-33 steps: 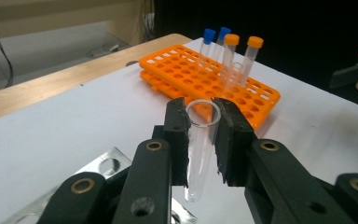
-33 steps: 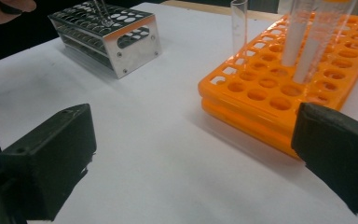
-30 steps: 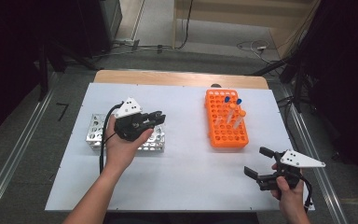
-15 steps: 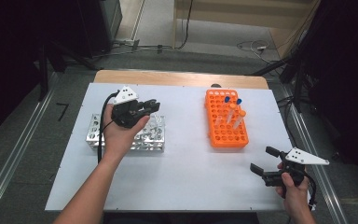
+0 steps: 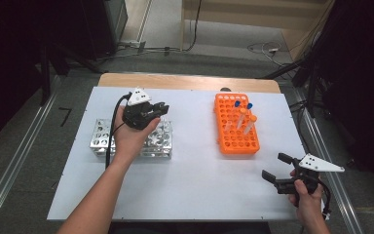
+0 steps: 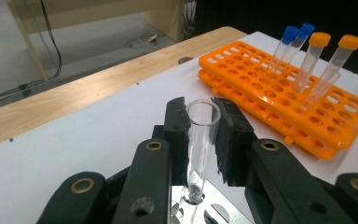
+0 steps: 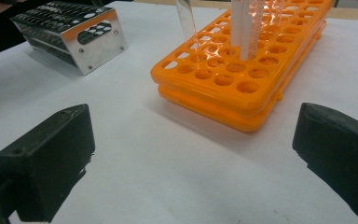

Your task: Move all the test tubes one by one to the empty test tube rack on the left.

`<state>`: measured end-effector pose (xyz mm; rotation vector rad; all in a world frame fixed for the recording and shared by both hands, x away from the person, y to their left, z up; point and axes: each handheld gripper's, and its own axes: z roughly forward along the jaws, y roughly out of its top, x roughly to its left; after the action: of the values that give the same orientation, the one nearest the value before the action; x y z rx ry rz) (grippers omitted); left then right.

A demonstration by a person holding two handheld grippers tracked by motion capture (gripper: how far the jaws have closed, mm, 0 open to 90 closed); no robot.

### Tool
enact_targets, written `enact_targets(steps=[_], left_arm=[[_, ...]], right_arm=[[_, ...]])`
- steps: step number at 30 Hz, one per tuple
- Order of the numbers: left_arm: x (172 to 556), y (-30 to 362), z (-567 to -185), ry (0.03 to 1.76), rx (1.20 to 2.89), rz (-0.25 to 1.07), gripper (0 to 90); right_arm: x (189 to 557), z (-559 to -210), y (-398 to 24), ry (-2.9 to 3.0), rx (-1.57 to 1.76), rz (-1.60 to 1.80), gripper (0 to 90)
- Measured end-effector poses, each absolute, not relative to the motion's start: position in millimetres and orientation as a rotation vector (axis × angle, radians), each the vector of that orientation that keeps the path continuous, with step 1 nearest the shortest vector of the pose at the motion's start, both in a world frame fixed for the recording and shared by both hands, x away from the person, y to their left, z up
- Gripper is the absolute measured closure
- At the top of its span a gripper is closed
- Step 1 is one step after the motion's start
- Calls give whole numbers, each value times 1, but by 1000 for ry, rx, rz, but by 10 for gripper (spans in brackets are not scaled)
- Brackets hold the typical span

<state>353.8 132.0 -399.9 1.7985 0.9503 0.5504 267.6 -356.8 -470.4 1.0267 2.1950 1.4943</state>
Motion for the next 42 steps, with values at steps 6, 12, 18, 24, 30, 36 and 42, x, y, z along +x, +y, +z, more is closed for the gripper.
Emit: enact_targets(steps=[6,12,18,24,30,36,42], left_arm=[[357,125,-406,956,1846,568,765],[361,118,-415,968,1883,567,765],[362,115,-424,1003,1903,572,764],[363,115,-434,1019,1928,556,761],[361,117,-432,1014,1894,531,707],[346,122,-424,1001,1794,507,461],[319,126,-420,951,1730,453,240]], right_arm=[[268,-470,-356,2191,1026,1494,0],[267,-470,-355,2197,1032,1485,0],[268,-471,-354,2197,1025,1482,0],[268,-471,-354,2197,1024,1480,0],[269,-472,-353,2199,1029,1481,0],[270,-471,-354,2195,1020,1476,0],[274,-471,-353,2193,1023,1476,0]])
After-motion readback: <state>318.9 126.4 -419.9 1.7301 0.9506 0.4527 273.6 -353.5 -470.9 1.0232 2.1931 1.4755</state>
